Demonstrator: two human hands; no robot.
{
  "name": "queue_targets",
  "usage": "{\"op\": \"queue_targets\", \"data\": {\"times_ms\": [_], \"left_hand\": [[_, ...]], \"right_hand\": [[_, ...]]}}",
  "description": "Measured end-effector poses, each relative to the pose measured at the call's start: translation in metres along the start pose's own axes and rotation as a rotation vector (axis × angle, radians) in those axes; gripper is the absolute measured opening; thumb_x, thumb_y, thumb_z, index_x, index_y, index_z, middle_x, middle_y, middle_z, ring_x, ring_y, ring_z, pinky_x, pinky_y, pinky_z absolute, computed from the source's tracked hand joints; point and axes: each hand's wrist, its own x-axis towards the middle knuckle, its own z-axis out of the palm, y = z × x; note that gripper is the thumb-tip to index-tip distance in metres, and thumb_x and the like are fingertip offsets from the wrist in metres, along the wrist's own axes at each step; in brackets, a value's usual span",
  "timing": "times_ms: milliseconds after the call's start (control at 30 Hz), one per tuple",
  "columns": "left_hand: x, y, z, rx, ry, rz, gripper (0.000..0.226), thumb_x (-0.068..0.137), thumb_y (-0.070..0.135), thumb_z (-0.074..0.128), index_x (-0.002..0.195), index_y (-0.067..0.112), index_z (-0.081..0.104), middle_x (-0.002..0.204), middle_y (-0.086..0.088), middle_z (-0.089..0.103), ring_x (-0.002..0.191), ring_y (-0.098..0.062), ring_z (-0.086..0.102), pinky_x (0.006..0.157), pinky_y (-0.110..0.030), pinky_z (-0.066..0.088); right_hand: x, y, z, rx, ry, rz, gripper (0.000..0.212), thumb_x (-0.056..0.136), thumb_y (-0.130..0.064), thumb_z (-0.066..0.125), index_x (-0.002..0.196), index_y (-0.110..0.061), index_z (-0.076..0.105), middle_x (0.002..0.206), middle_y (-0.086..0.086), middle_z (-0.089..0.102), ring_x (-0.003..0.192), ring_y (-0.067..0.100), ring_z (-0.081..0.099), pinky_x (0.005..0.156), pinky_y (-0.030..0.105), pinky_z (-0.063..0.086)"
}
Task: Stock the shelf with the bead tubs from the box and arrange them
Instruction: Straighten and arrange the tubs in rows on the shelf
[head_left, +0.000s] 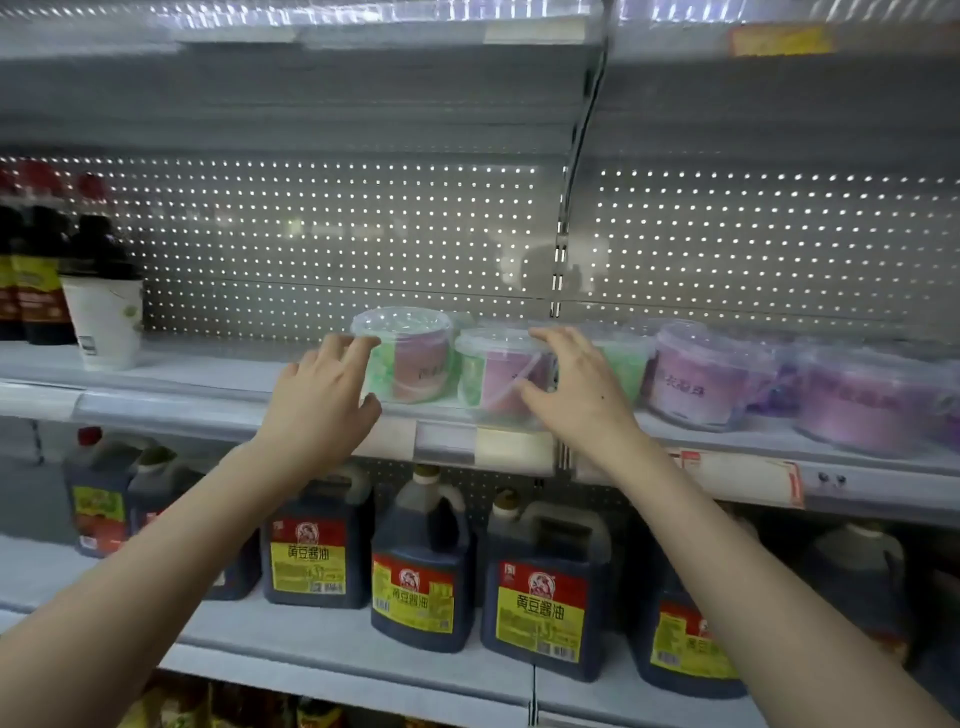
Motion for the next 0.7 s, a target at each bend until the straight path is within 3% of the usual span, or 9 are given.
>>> {"op": "queue_targets", "data": {"times_ms": [133,300,400,500,700], "left_hand": [[0.025,-0.007,0.010,-0.062,-0.001,-0.001,0.066,0.086,0.040,0.056,0.143,0.026,0.027,0.142,-0.010,0.035,0.117,-0.034,0.049,0.093,-0.045,0.040],[0.050,-0.015,0.020,-0.151,-0.026,-0.010,0.072,0.081,0.057,0.059,0.142,0.035,0.028,0.149,-0.003,0.024,0.120,-0.031,0.050,0.092,-0.047,0.043],[0.062,-0.018,0.025,-0.304,-0.078,0.015,0.071,0.078,0.056,0.064,0.139,0.031,0.037,0.145,-0.002,0.031,0.115,-0.026,0.054,0.088,-0.042,0.047],[0.070,-0.027,0.032,-0.414,-0.064,0.097,0.068,0.078,0.044,0.070,0.137,0.021,0.045,0.138,-0.005,0.041,0.118,-0.025,0.050,0.096,-0.037,0.041],[0.078,-0.083,0.030,-0.453,-0.029,0.133,0.063,0.073,0.043,0.076,0.127,0.018,0.056,0.129,-0.007,0.053,0.114,-0.026,0.052,0.094,-0.035,0.040]], "right_hand": [[0.018,-0.002,0.017,-0.069,-0.026,0.022,0.071,0.080,-0.050,0.064,0.142,-0.030,0.034,0.146,-0.007,0.036,0.131,0.021,0.038,0.106,0.042,0.036],[0.025,-0.002,0.026,-0.100,0.009,0.029,0.065,0.079,-0.053,0.064,0.136,-0.030,0.043,0.139,-0.006,0.043,0.127,0.022,0.039,0.101,0.038,0.035],[0.027,-0.007,0.031,-0.103,0.033,0.042,0.063,0.079,-0.052,0.065,0.134,-0.029,0.045,0.135,-0.006,0.046,0.126,0.022,0.040,0.099,0.035,0.034],[0.029,-0.012,0.036,-0.076,0.052,0.067,0.060,0.077,-0.051,0.067,0.130,-0.029,0.049,0.131,-0.007,0.048,0.124,0.020,0.041,0.099,0.034,0.034],[0.039,-0.045,0.055,-0.050,0.102,0.120,0.052,0.076,-0.046,0.071,0.122,-0.027,0.056,0.127,-0.006,0.053,0.120,0.019,0.045,0.097,0.033,0.037]]}}
